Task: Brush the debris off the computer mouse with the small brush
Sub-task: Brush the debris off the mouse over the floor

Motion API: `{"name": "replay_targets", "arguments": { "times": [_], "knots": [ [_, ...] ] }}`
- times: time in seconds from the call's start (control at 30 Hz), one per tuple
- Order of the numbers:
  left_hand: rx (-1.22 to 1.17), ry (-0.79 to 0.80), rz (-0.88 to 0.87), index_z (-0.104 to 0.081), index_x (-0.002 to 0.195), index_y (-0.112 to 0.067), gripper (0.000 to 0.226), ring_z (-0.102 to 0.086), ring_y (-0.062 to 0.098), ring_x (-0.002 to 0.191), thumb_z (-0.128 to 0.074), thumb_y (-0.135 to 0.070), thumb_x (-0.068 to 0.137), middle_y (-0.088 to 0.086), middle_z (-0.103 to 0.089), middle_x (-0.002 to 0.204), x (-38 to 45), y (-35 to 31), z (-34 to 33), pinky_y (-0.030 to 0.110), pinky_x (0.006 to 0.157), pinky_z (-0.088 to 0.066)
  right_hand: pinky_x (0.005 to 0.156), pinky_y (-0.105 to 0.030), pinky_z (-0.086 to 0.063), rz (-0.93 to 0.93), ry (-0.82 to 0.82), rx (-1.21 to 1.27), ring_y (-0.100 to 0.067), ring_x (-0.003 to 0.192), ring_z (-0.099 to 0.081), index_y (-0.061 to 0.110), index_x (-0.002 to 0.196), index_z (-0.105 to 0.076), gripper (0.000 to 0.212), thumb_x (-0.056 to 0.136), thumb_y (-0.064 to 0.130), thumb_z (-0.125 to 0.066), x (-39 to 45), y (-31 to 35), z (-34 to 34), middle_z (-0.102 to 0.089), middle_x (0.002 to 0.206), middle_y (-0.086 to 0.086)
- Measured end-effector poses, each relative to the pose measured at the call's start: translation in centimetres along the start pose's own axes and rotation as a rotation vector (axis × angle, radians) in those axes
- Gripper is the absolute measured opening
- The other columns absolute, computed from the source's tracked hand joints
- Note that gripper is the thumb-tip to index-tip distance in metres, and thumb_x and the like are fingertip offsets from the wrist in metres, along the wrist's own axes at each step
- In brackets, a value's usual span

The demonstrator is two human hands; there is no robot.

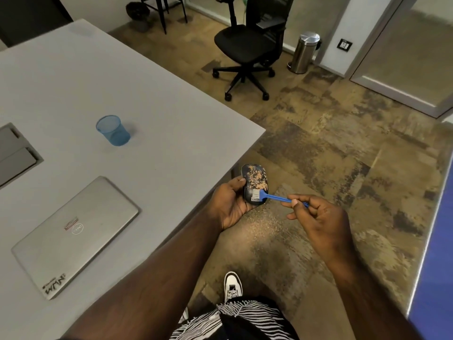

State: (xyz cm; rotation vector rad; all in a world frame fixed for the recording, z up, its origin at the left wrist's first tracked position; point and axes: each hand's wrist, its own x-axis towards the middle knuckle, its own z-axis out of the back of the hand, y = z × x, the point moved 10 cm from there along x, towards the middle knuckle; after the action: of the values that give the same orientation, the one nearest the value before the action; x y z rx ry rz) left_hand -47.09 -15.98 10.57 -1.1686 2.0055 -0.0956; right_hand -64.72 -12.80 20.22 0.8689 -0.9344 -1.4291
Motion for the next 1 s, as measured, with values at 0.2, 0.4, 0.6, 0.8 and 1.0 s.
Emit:
{"name": "replay_targets", "arguments": {
  "times": [0.2,0.4,0.6,0.8,1.0],
  "knots": [
    [0.012,0.001,0.03,-0.058,0.111,0.002,0.029,-0.064,0.034,0.102,-0.033,-0.01,0.101,0.024,-0.066,0.11,1.4,1.5,-1.5,0.053,0.094,-0.046,0.04,-0.004,-0.033,-0.044,-0.084,-0.016,0.005,0.063,-0.072,0.032,0.096,-0.073,0.022,0.095,0.013,-0.064,0.8,-1.7,2.5,-0.076,0.079,0.024],
    [0.001,-0.003,0.055,-0.055,0.117,0.002,0.029,-0.062,0.034,0.11,-0.034,-0.01,0.101,0.024,-0.061,0.123,2.2,2.5,-2.2,0.05,0.089,-0.051,0.046,-0.008,-0.045,-0.111,-0.209,-0.067,0.008,0.066,-0.071,0.03,0.099,-0.073,0.018,0.095,0.016,-0.062,1.7,-4.2,6.3,-0.074,0.08,0.03],
    [-0.016,-0.018,0.05,-0.053,0.122,0.003,0.032,-0.067,0.033,0.103,-0.034,-0.012,0.101,0.024,-0.066,0.116,3.0,2.8,-2.3,0.051,0.085,-0.052,0.06,-0.015,-0.055,-0.071,-0.128,0.078,-0.007,0.065,-0.075,0.03,0.095,-0.073,0.022,0.095,0.011,-0.062,1.1,-4.1,6.1,-0.079,0.084,0.015],
    [-0.026,-0.013,0.055,-0.049,0.128,0.003,0.034,-0.067,0.033,0.102,-0.035,-0.011,0.1,0.023,-0.064,0.117,2.9,2.8,-2.5,0.051,0.081,-0.053,0.054,-0.017,-0.053,-0.146,-0.216,-0.006,0.0,0.065,-0.073,0.026,0.098,-0.074,0.018,0.095,0.012,-0.062,1.4,-5.0,7.1,-0.076,0.082,0.025],
    [-0.03,-0.001,0.051,-0.046,0.132,0.004,0.037,-0.066,0.034,0.101,-0.035,-0.012,0.101,0.025,-0.061,0.12,2.8,2.7,-2.9,0.053,0.081,-0.056,0.061,-0.027,-0.059,-0.085,-0.12,-0.013,-0.006,0.065,-0.075,0.035,0.092,-0.071,0.026,0.093,0.01,-0.064,1.0,-3.5,5.8,-0.078,0.08,0.017]
  ]
}}
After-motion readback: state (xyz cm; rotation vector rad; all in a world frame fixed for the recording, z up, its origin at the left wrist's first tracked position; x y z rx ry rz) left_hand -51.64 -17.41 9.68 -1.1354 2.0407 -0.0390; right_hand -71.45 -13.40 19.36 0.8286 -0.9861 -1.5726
